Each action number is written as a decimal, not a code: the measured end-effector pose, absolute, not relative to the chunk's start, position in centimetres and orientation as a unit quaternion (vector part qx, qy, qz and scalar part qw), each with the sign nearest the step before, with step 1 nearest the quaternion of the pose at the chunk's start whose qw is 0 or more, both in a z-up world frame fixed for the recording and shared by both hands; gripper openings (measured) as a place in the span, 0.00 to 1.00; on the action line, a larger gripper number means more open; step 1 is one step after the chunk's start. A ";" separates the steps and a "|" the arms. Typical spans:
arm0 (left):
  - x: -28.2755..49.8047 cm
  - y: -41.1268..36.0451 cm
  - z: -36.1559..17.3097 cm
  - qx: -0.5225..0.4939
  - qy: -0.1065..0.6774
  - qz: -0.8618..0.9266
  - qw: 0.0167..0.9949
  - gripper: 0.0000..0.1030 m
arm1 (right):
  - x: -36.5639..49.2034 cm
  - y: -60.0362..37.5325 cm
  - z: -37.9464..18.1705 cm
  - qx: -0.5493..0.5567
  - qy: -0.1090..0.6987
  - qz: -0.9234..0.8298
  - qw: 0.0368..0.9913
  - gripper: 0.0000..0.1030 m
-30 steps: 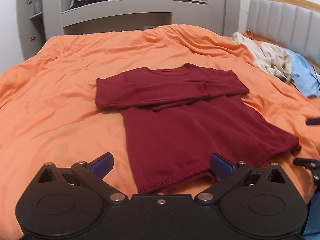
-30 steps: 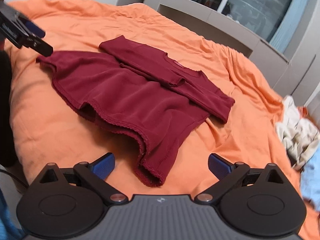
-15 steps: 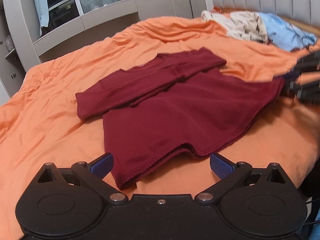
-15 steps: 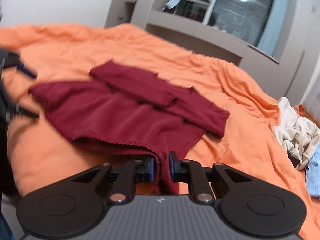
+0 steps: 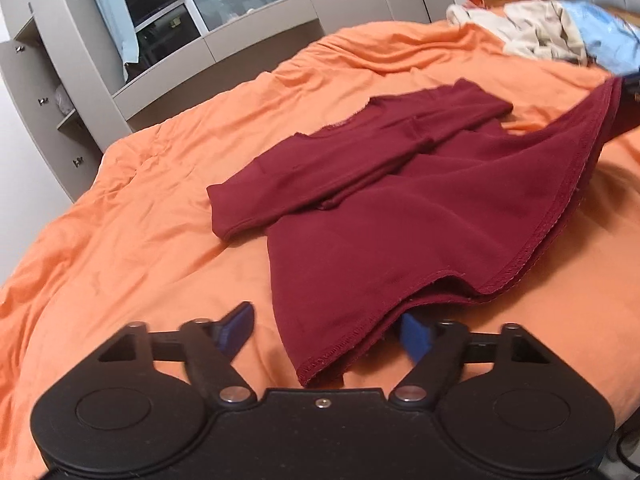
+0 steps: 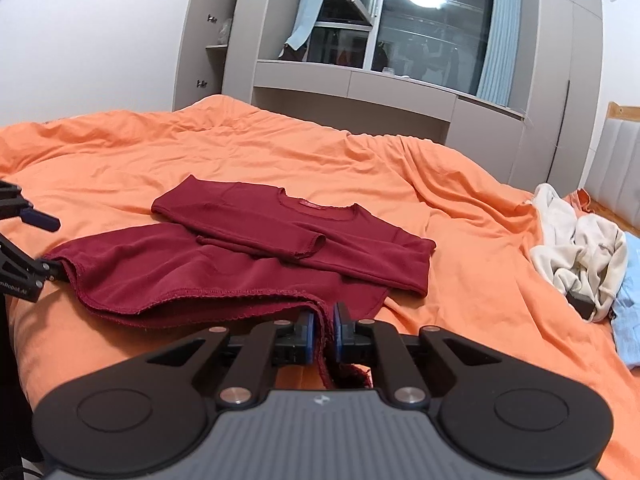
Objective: Fold small clothes
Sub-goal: 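Lift the hem with both tools toward the collar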
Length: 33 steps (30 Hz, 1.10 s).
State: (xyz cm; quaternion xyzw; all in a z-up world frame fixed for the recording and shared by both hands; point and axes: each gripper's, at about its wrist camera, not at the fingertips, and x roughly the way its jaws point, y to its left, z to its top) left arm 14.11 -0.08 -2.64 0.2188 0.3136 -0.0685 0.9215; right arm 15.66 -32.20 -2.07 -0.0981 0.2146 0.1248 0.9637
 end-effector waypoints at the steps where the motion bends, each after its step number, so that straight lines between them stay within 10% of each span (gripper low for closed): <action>1: 14.1 0.1 -2.4 0.212 0.311 -0.071 0.924 0.65 | 15.7 -32.3 -2.1 -0.093 0.215 0.123 0.964 0.11; 8: 13.9 1.3 -1.5 0.165 0.290 -0.081 0.939 0.07 | 14.8 -31.9 -2.8 -0.110 0.204 0.107 0.967 0.06; 33: 1.7 2.4 11.3 0.154 0.081 -0.064 0.983 0.05 | 2.6 -30.3 5.5 -0.206 0.000 0.049 0.977 0.05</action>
